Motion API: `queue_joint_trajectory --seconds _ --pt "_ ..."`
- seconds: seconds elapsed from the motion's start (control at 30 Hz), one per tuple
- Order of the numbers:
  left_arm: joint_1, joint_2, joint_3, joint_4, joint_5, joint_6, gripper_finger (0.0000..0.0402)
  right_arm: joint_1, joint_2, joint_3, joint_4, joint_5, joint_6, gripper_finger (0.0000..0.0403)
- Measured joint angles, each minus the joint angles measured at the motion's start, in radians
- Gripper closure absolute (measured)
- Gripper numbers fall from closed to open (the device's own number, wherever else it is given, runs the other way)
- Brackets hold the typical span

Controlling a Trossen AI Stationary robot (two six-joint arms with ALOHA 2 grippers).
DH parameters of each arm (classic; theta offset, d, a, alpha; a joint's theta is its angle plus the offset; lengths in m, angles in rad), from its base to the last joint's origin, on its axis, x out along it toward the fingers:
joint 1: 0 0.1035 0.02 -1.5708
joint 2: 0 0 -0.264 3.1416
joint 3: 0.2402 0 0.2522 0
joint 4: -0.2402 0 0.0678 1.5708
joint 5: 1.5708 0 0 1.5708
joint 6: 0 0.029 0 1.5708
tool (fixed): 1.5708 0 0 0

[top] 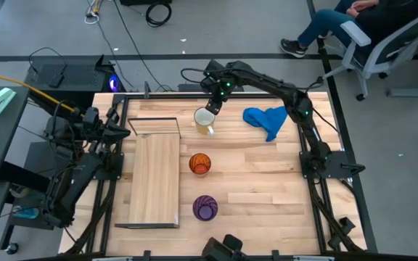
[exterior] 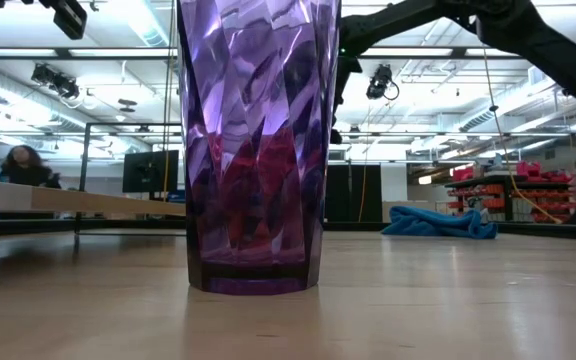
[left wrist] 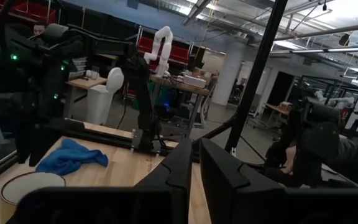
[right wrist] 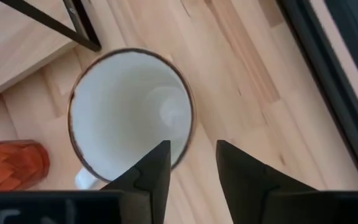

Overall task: Stack small to large cups/mugs on shelf
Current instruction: Move the yellow mug to the center of the table

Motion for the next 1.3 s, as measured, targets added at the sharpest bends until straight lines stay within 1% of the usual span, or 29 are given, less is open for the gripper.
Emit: queue_joint_trajectory --seconds 0.23,0.47,0.67,0.87,1.3 --pt "0.000 0.000 0.000 -0.002 0.000 0.000 0.0367 0.004 0.010 0.000 0.000 0.003 0.000 0.0274" --pt "0.000 0.000 0.000 -0.006 0.000 0.000 0.0359 0.010 0.011 0.000 -0.001 0.004 0.010 0.0275" --pt "0.000 0.000 0.000 -0.007 0.000 -0.001 0.0362 0.023 0.019 -0.010 0.011 0.005 0.013 0.0275" --pt "0.000 0.000 0.000 -0.009 0.000 -0.002 0.0359 0.024 0.022 -0.018 0.018 0.081 0.000 0.0276" --pt "0.000 0.000 0.000 -0.011 0.000 -0.002 0.0359 0.038 0.021 -0.026 0.018 0.083 0.000 0.0277"
